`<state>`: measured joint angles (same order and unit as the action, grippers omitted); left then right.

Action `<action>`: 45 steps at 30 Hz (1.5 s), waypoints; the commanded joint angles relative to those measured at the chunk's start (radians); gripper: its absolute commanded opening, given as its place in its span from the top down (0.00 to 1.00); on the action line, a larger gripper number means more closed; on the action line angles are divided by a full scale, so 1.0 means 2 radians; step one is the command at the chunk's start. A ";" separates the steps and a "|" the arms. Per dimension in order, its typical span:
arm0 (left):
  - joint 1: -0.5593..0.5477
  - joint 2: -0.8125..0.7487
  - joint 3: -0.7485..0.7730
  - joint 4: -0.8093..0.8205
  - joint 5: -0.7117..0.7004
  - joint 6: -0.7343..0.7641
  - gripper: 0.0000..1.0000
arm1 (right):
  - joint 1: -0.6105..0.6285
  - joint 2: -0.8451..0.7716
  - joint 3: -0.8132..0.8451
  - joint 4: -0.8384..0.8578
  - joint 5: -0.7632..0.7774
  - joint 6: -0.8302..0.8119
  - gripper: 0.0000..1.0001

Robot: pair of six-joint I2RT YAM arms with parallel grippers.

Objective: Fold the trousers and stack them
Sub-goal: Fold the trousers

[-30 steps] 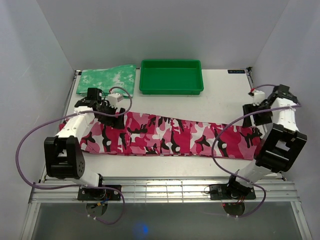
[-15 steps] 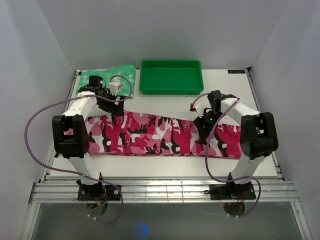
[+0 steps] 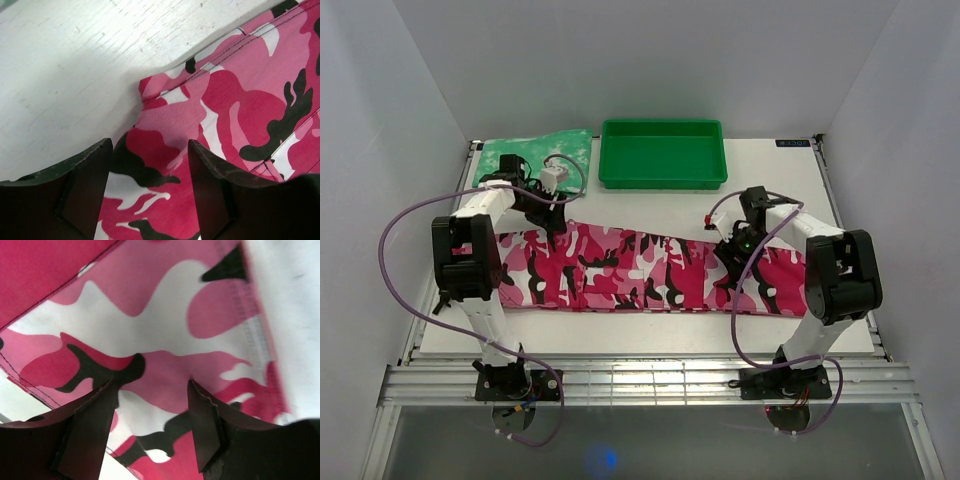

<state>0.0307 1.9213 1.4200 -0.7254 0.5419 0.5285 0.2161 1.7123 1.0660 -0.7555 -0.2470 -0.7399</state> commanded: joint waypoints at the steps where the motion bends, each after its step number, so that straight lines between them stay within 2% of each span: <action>1: -0.006 0.010 0.013 0.020 0.045 0.006 0.31 | -0.002 -0.007 0.063 0.006 0.002 -0.015 0.35; 2: -0.007 0.013 0.015 0.021 0.047 0.005 0.38 | -0.001 -0.013 0.076 0.013 -0.011 -0.014 0.34; 3: -0.007 0.014 0.013 0.021 0.048 0.004 0.54 | -0.001 -0.025 0.088 0.021 -0.018 -0.001 0.30; 5: -0.007 0.002 -0.007 0.033 0.057 0.007 0.65 | 0.002 -0.038 0.125 0.045 -0.041 0.015 0.27; 6: -0.007 -0.010 -0.019 0.040 0.060 0.012 0.70 | 0.003 -0.048 0.138 0.053 -0.053 0.035 0.18; 8: -0.007 -0.054 -0.047 0.066 0.064 0.030 0.79 | 0.007 -0.056 0.156 0.090 -0.074 0.070 0.10; 9: -0.007 -0.069 -0.075 0.074 0.063 0.038 0.83 | 0.009 -0.060 0.160 0.130 -0.080 0.093 0.08; 10: -0.007 -0.102 -0.092 0.096 0.060 0.045 0.95 | 0.009 -0.058 0.163 0.148 -0.088 0.141 0.10; 11: -0.007 -0.119 -0.109 0.108 0.058 0.057 0.99 | 0.009 -0.053 0.171 0.167 -0.101 0.169 0.10; 13: -0.025 -0.152 -0.159 0.143 0.050 0.070 1.00 | 0.009 -0.026 0.189 0.188 -0.139 0.211 0.10; 14: -0.030 -0.183 -0.175 0.154 0.044 0.086 1.00 | 0.009 -0.011 0.204 0.184 -0.194 0.216 0.10; 15: -0.033 -0.195 -0.191 0.161 0.036 0.095 1.00 | 0.019 0.022 0.238 0.170 -0.210 0.224 0.07; 17: -0.041 -0.227 -0.228 0.176 0.029 0.121 1.00 | 0.043 0.053 0.283 0.142 -0.199 0.218 0.00; 19: -0.045 -0.246 -0.266 0.192 0.014 0.140 1.00 | 0.076 0.082 0.314 0.134 -0.189 0.213 0.00; 20: -0.051 -0.256 -0.280 0.200 0.010 0.149 1.00 | 0.086 0.086 0.314 0.142 -0.190 0.218 0.07; 23: -0.061 -0.287 -0.333 0.234 -0.015 0.181 1.00 | 0.120 0.103 0.307 0.169 -0.198 0.225 0.15; 24: -0.064 -0.298 -0.344 0.240 -0.020 0.188 1.00 | 0.137 0.116 0.308 0.168 -0.199 0.226 0.22; 28: -0.073 -0.328 -0.398 0.272 -0.036 0.222 1.00 | 0.172 0.150 0.319 0.169 -0.206 0.226 0.33; 33: -0.091 -0.389 -0.489 0.311 -0.055 0.263 1.00 | 0.205 0.173 0.319 0.181 -0.203 0.230 0.36; 41: -0.101 -0.434 -0.536 0.333 -0.074 0.276 1.00 | 0.246 0.185 0.298 0.171 -0.197 0.199 0.40; 45: -0.102 -0.460 -0.553 0.348 -0.085 0.280 0.92 | 0.255 0.190 0.259 0.174 -0.194 0.183 0.46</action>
<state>-0.1684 1.0531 0.3382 -0.0509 0.3950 1.0672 0.7166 2.0823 1.6321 -0.4179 -0.6304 -0.3290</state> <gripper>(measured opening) 0.051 0.548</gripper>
